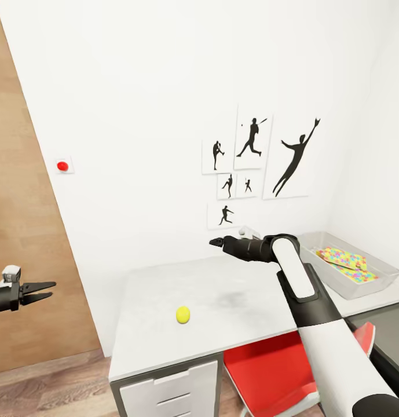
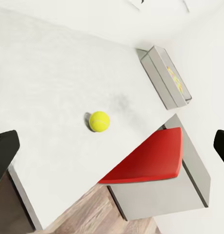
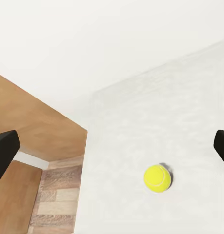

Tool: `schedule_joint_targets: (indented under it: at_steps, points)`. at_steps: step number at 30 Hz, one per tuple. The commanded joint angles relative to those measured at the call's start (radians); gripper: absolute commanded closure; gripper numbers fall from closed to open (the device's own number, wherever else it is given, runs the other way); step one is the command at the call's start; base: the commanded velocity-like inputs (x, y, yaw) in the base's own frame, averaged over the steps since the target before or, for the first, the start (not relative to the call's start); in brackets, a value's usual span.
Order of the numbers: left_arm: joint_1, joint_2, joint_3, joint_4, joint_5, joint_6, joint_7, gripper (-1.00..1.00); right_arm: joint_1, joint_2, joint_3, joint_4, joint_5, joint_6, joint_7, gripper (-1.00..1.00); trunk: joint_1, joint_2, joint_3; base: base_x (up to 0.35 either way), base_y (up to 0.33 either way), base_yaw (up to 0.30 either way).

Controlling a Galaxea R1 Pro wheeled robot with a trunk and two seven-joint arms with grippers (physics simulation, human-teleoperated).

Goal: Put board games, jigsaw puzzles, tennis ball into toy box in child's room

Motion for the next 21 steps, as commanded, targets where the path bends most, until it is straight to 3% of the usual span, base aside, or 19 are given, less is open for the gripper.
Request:
schedule_joint_targets:
  at_steps: [1,9,21]
  points:
    - [-0.001,-0.001,0.007,0.0,-0.01,0.011,-0.006,-1.0,-0.001,0.0,0.0,0.0,-0.009,0.002,-0.01,-1.0,0.001,-0.001,-0.001,0.18,0.173,0.205]
    - [-0.001,-0.001,0.007,0.0,-0.009,0.011,-0.006,-1.0,0.013,-0.002,-0.006,0.003,-0.017,0.008,0.003,-1.0,0.001,-0.001,0.003,0.083,0.216,0.093]
    - [-0.001,-0.003,0.007,0.0,-0.009,0.011,-0.006,-1.0,0.017,0.0,-0.007,0.012,-0.012,0.006,-0.007,-1.0,0.001,-0.001,0.003,0.001,0.011,0.001]
